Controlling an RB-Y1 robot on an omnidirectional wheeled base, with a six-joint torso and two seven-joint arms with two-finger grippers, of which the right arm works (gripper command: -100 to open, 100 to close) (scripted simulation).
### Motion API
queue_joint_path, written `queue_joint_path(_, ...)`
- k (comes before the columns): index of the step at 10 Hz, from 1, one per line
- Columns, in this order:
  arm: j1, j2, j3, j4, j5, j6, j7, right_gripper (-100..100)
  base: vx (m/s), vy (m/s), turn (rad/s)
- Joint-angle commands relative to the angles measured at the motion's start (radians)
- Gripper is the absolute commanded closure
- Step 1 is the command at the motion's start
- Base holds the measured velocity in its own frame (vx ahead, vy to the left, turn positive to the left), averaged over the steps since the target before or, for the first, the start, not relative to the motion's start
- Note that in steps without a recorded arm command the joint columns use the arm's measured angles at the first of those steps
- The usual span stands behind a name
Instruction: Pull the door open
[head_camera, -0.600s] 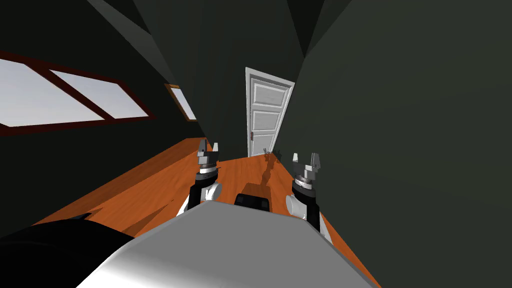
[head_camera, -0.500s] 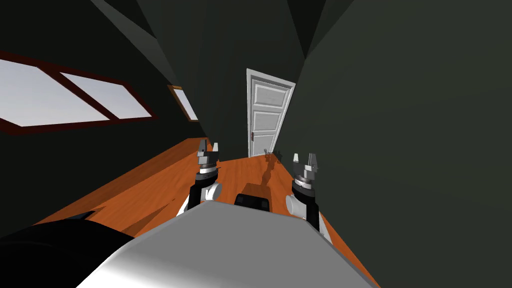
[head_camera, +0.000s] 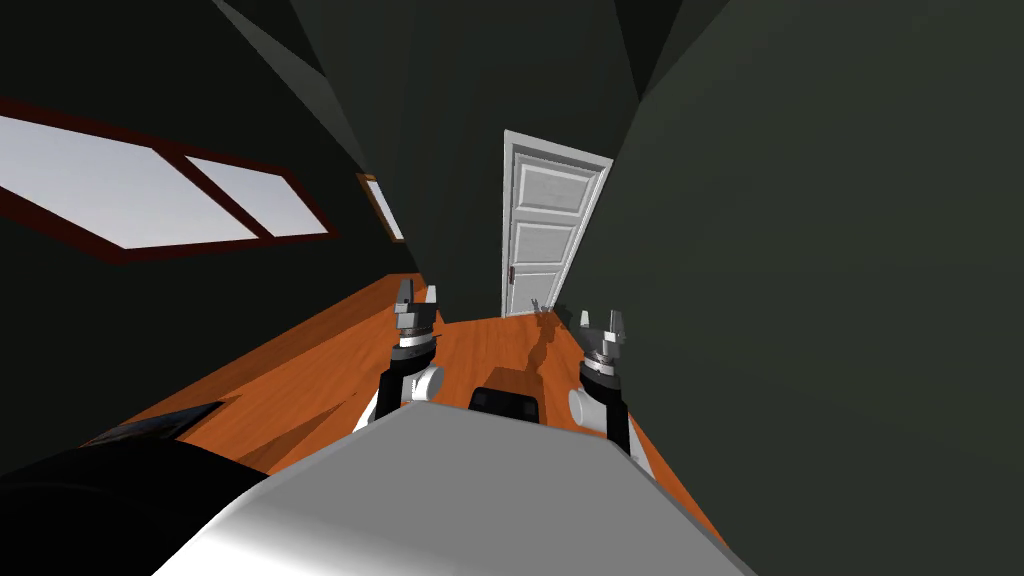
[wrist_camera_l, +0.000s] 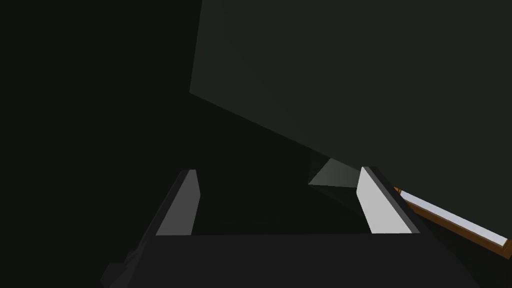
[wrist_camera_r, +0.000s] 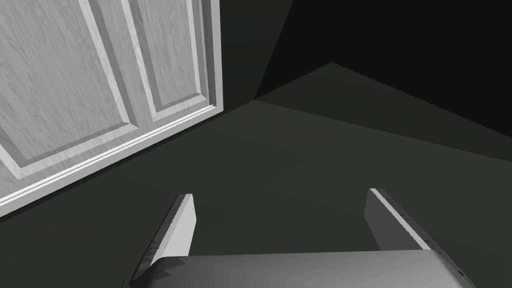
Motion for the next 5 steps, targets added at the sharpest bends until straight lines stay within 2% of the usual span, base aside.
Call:
queue_joint_path(1,-0.014,-0.002,0.003,0.035,-0.015,-0.004,-0.027,-100,0.161,0.028,0.130)
queue_joint_path(5,-0.047,-0.016,0.004,0.137,-0.067,-0.019,-0.114,-100,0.130,0.000,0.169)
